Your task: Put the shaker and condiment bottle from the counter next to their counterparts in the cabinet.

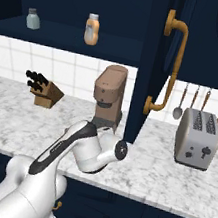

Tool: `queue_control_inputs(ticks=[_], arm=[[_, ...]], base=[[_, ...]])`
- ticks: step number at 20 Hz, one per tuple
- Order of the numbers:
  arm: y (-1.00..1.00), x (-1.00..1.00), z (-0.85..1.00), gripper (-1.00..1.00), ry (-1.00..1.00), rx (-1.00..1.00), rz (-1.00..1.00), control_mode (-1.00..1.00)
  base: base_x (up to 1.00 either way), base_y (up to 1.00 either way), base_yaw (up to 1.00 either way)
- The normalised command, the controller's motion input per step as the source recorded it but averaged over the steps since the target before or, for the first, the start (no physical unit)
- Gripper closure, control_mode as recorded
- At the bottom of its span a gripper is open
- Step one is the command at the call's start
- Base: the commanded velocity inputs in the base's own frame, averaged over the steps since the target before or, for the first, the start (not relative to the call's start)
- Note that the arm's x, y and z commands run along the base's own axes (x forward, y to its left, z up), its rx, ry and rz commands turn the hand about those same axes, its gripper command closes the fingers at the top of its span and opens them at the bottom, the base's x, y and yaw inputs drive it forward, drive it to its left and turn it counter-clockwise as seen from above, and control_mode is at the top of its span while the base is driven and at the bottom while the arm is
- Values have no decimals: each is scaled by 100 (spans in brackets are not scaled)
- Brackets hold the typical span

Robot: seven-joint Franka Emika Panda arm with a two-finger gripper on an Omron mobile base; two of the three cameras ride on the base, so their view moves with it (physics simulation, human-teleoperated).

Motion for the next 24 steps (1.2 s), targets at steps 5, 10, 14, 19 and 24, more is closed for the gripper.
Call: queue_control_inputs(ticks=[5, 10, 14, 19, 24], arm=[[0, 0, -27, -100, -12, 9, 0, -100], [0, 0, -28, -100, -12, 9, 0, -100], [0, 0, -20, -100, -8, 4, -1, -100], [0, 18, -2, -100, 3, 0, -3, -100], [0, 32, 0, -100, 12, 0, 0, -100]], base=[[0, 0, 0], [0, 0, 0], [0, 0, 0], [0, 0, 0], [0, 0, 0]])
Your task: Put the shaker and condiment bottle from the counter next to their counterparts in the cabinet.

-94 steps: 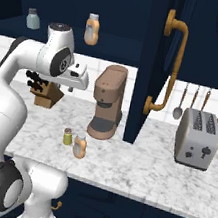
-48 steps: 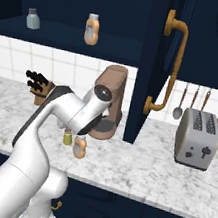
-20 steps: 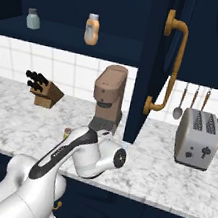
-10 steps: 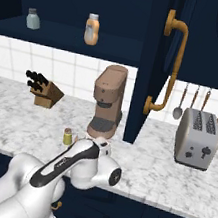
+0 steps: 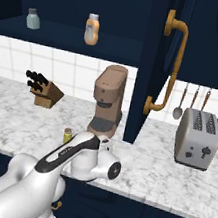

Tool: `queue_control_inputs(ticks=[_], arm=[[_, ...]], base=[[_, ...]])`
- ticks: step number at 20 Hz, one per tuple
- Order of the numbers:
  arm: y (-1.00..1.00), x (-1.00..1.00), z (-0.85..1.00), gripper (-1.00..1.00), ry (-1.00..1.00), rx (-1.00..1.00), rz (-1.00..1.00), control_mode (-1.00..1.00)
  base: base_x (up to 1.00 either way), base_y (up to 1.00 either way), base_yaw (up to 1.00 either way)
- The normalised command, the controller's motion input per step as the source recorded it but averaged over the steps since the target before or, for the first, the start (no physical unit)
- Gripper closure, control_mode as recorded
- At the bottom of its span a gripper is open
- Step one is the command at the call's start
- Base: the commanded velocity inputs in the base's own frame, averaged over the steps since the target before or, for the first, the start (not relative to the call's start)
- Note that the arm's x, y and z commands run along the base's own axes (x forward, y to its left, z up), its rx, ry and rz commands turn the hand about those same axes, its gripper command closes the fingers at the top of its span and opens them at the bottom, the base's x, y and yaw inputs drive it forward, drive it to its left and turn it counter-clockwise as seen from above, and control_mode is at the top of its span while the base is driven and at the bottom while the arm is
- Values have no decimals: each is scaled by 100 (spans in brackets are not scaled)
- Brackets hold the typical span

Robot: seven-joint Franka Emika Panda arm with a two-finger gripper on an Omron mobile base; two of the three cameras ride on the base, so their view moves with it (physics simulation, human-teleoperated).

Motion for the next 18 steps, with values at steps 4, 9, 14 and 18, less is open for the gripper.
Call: queue_control_inputs(ticks=[4, 9, 14, 18], arm=[[3, 7, 0, -100, 4, 0, 0, -100], [0, 5, -6, -100, 0, 0, 0, -100], [6, 26, -38, -100, 5, 0, 0, -100], [1, 19, -35, -100, 2, 0, 0, -100]], base=[[0, 0, 0], [0, 0, 0], [0, 0, 0], [0, 0, 0]])
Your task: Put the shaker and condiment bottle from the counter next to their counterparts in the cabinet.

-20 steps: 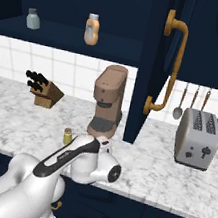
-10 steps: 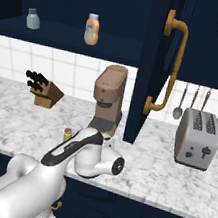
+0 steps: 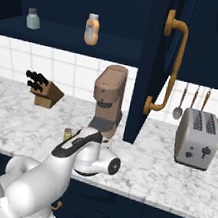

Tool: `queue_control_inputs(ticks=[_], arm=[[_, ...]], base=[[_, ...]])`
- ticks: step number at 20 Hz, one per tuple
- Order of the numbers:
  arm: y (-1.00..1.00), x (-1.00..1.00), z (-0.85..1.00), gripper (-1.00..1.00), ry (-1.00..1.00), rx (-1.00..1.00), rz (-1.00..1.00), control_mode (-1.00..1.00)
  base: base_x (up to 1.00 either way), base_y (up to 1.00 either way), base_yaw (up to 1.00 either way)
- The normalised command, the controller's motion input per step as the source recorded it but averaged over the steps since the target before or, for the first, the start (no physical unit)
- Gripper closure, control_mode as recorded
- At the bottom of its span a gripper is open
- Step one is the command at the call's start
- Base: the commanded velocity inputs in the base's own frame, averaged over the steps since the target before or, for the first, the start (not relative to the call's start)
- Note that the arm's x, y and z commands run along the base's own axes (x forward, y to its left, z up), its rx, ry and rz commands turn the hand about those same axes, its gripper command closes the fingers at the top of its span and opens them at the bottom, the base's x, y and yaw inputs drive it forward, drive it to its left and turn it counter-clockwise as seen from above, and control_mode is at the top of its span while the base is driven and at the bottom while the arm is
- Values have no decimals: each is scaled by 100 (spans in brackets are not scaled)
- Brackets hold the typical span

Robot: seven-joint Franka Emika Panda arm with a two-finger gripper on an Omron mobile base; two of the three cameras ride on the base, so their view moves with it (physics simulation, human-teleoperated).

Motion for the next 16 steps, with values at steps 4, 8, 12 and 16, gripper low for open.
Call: queue_control_inputs(ticks=[4, 8, 12, 16], arm=[[0, 6, -32, -100, 0, 0, 0, -100], [8, 11, -29, 100, 0, 0, 0, -100], [0, 8, -20, 100, 0, 0, 0, -100], [0, -4, -9, 100, 0, 0, 0, -100]], base=[[0, 0, 0], [0, 0, 0], [0, 0, 0], [0, 0, 0]])
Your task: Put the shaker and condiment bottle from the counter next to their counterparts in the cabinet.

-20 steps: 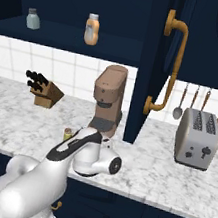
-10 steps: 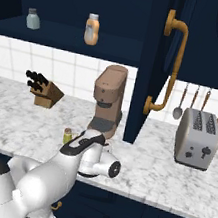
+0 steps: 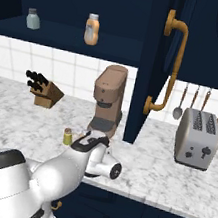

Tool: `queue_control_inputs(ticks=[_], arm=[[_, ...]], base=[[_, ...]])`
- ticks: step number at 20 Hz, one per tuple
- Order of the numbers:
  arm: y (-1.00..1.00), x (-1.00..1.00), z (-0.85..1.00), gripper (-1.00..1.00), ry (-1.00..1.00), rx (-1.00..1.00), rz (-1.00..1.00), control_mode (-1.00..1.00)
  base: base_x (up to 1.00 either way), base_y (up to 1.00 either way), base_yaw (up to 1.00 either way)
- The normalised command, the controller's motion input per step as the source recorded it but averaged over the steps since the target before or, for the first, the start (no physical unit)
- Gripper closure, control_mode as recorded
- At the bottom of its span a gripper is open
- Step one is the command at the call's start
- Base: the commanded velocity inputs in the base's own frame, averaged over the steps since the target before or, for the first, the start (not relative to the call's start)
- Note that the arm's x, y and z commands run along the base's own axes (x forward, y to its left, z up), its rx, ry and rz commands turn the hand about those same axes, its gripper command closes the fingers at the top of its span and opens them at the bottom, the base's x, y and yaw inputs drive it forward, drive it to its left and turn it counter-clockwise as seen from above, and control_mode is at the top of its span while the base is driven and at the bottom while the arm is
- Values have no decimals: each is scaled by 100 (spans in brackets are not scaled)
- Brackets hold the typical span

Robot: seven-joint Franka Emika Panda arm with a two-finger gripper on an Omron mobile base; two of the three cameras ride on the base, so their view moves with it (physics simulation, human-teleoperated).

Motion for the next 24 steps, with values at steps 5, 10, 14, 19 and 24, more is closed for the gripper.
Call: queue_control_inputs(ticks=[5, 10, 14, 19, 24], arm=[[9, -33, 3, 100, -17, -7, 0, -100], [29, -41, 47, 100, -26, -21, -2, -100], [45, -3, 66, 100, -11, -21, -11, -100], [42, 0, 64, 100, 0, -7, -18, -100], [36, -2, 63, 100, 0, 0, -21, -100]], base=[[0, 0, 0], [0, 0, 0], [0, 0, 0], [0, 0, 0], [0, 0, 0]])
